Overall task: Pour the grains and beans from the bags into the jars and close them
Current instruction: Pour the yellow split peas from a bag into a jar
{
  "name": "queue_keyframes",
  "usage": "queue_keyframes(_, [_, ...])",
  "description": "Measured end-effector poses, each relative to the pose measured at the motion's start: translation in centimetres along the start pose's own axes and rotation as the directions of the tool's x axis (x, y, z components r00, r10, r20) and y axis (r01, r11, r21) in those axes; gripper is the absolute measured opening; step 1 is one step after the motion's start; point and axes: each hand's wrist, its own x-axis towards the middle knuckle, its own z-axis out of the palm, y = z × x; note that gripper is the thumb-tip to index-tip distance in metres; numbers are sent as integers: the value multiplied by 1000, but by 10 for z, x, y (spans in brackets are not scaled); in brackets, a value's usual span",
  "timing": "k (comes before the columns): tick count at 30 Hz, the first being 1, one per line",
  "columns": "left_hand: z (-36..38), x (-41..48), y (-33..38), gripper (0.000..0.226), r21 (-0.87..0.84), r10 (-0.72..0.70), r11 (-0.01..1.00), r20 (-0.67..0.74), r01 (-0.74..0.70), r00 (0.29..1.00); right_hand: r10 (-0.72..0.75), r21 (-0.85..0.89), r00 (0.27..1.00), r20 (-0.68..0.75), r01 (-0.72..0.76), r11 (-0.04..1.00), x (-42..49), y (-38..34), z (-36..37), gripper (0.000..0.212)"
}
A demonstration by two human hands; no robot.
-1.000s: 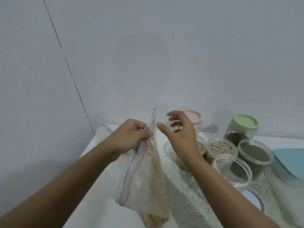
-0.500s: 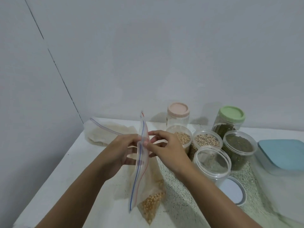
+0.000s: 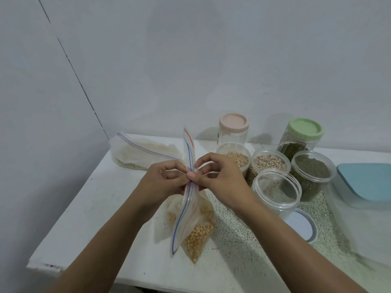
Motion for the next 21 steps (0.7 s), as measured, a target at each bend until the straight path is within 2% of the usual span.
queue_keyframes(3, [-10,-1,3,7,97,50,994,-86,-42,995,-24,-100,1000,-1,23,995,-1,-7,-9,15])
queue_keyframes(5, [-24,-4,5,9,249,139,965,-198,-88,970,-75,-293,996,-42,59,954,0,-10,-15,14])
queue_keyframes(8, [-53,-10,7,16,593,351,797,-298,-116,888,-157,-575,987,-40,106,811,2,-15,-20,26])
queue_keyframes(10, [-69,-13,7,21,695,410,712,-299,-98,861,-172,-688,985,15,135,713,4,-19,-24,35])
queue_keyframes(12, [-78,-12,8,24,654,361,748,-256,-115,897,-150,-759,987,65,146,635,9,-20,-26,41])
queue_keyframes(14, [-78,-14,12,22,500,263,853,-162,-151,951,-91,-796,990,108,141,588,14,-22,-26,42])
queue_keyframes(17, [-67,-17,16,18,301,198,936,-19,-184,980,-46,-799,992,117,122,589,22,-27,-18,20])
queue_keyframes(19, [-58,-16,15,15,293,186,933,107,-210,977,-17,-747,997,73,66,661,29,-30,-7,53])
queue_keyframes(21, [-54,-12,13,18,293,175,926,228,-239,958,-6,-734,999,35,29,679,38,-32,7,79])
